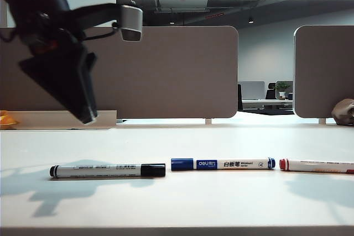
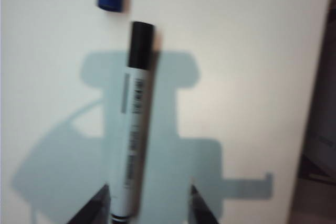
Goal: Pick up the markers one by one and line them up horizontally in a straight line on the table.
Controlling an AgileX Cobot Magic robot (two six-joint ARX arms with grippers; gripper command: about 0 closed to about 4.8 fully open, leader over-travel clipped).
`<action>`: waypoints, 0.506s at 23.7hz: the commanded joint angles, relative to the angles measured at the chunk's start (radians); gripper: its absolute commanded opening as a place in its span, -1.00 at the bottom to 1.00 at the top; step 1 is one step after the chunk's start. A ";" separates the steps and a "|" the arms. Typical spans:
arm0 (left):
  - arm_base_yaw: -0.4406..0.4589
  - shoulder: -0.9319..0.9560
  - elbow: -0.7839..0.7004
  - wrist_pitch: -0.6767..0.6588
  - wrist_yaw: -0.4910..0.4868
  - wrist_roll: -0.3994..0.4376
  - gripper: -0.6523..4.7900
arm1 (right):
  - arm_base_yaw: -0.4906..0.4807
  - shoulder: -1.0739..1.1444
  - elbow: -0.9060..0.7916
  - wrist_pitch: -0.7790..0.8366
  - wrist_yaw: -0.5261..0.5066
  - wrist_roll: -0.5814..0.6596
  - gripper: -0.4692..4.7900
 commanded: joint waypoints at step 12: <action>0.002 0.152 0.052 0.013 0.003 0.061 -0.08 | 0.000 -0.002 0.006 -0.079 0.005 -0.011 -0.83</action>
